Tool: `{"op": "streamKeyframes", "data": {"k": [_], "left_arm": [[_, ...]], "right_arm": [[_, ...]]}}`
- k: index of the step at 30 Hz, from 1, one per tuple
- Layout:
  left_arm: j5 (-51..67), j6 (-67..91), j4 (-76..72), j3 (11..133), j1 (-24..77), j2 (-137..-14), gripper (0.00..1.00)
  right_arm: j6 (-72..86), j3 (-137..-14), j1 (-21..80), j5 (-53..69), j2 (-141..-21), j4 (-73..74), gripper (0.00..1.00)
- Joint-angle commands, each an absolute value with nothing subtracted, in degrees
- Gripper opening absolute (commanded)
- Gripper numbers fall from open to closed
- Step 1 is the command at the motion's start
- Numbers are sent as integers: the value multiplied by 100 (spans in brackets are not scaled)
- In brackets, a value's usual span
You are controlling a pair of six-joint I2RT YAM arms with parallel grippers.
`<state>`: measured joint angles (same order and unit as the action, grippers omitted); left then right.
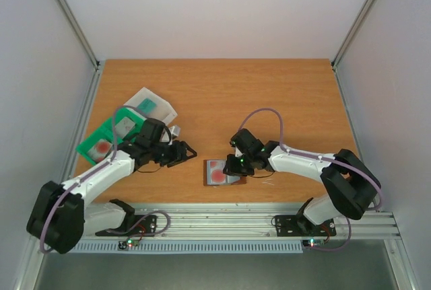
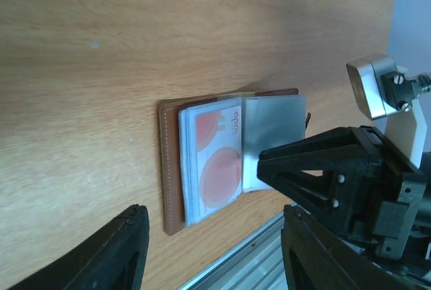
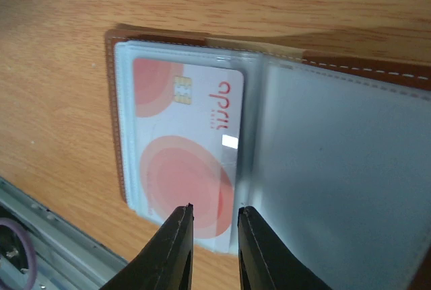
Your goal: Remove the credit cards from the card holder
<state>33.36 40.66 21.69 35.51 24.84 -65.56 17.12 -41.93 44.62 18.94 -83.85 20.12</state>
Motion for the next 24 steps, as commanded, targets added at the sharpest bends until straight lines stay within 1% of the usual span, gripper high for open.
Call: {"op": "streamKeyframes", "data": {"k": [1,14,19,24], "left_arm": [[3495,4385,955,3359,2743,-6991,53],[3538,4731,-452,3045,3304,-8163,34],[3624,4843,-807,2942,3331,-8418,29],[3738,5011,-1216,2866,3384,-8651,28]], "right_arm": [[1731,-4044,4469,1738,-8551,1665,21],[1714,-3913,4474,1717,-8771,1422,18],[1696,-3874,4474,1723,-8833,1394,17],[1677,-3829,4474,1673,-8865,1374,16]]}}
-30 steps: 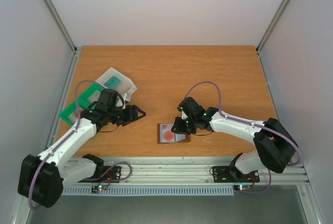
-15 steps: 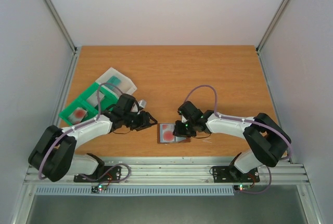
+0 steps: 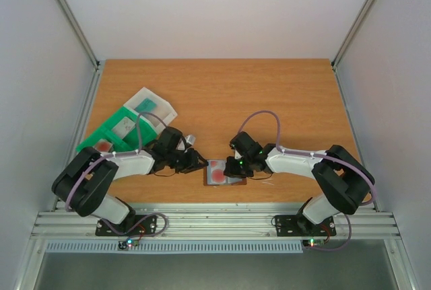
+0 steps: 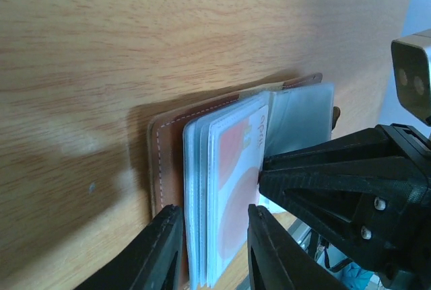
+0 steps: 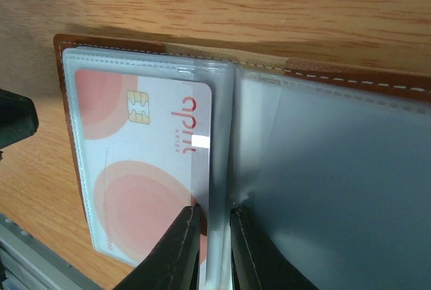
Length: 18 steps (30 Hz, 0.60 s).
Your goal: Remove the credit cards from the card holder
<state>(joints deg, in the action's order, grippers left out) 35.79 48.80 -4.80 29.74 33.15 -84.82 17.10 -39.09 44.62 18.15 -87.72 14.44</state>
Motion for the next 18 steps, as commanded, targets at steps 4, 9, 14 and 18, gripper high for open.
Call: {"op": "streamKeyframes", "data": {"k": [4,9,14,18], "left_arm": [[3794,5070,-1459,2844,3457,-8863,27],[3597,5042,-1489,2773,3489,-8979,23],[3314,4893,-1077,2794,3491,-8916,16],[3221,4823,-861,2791,3496,-8723,15]], "right_arm": [[1648,-3786,4469,1687,-8912,1316,14],[1611,-3718,4472,1518,-8800,1406,11],[1597,-3741,4471,1412,-8547,1596,10],[1637,-3762,4467,1570,-8415,1547,10]]}}
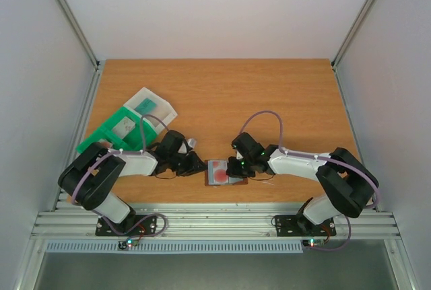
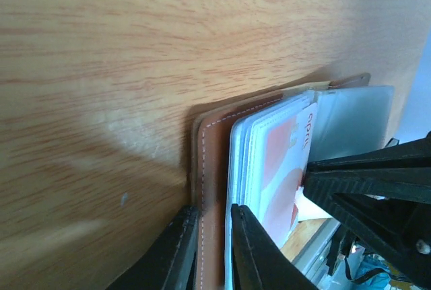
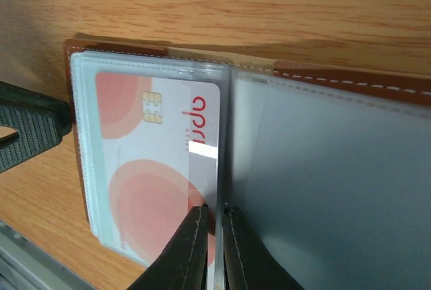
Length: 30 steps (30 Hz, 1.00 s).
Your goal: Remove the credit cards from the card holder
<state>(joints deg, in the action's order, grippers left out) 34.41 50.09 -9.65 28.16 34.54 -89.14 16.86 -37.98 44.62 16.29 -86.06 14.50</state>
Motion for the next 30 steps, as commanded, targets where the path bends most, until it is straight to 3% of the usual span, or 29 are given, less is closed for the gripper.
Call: {"op": "streamKeyframes", "data": {"k": [1,18,30], "left_arm": [[3220,4844,-865,2787,3498,-8663,16],[3851,5659,-2759,2549,3610,-9286,17],[3188,5030,-1361,2726,3608,-9281,4]], "right_arm": [[1653,-3769,4468,1606,-8424,1525,11],[1747,-3593,4470,1655,-8712,1249,21],[1759,-3474,4457,1548,-8688,1185,13]]}}
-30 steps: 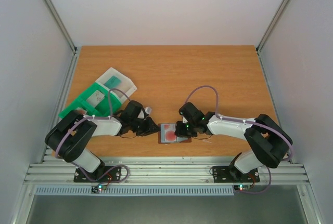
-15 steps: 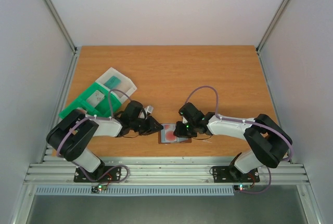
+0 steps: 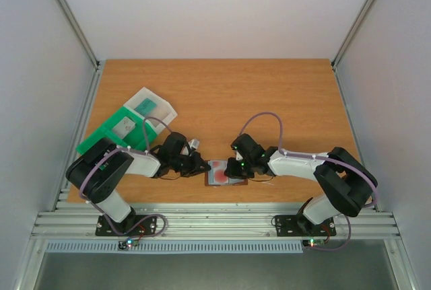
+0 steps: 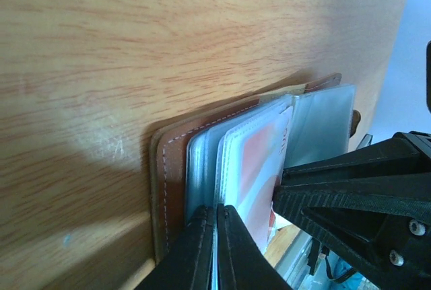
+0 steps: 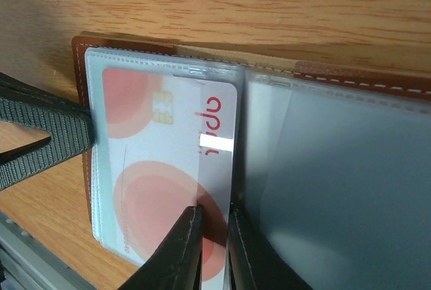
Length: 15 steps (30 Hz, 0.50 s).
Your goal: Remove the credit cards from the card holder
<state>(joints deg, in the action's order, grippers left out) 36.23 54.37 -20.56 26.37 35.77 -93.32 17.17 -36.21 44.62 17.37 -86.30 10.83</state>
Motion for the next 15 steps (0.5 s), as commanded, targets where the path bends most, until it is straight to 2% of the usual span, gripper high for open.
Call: {"op": "streamKeyframes", "data": {"k": [1,15], "left_arm": [[3137,4956,-1256,2745,3612,-9247,3],[2977,4812,-1110,2703,3612,-9171,3]], "right_arm": [[1754,-3472,4464,1540,-8678,1193,12],[1768,-3338,4351,1466,-8184,1335,5]]}}
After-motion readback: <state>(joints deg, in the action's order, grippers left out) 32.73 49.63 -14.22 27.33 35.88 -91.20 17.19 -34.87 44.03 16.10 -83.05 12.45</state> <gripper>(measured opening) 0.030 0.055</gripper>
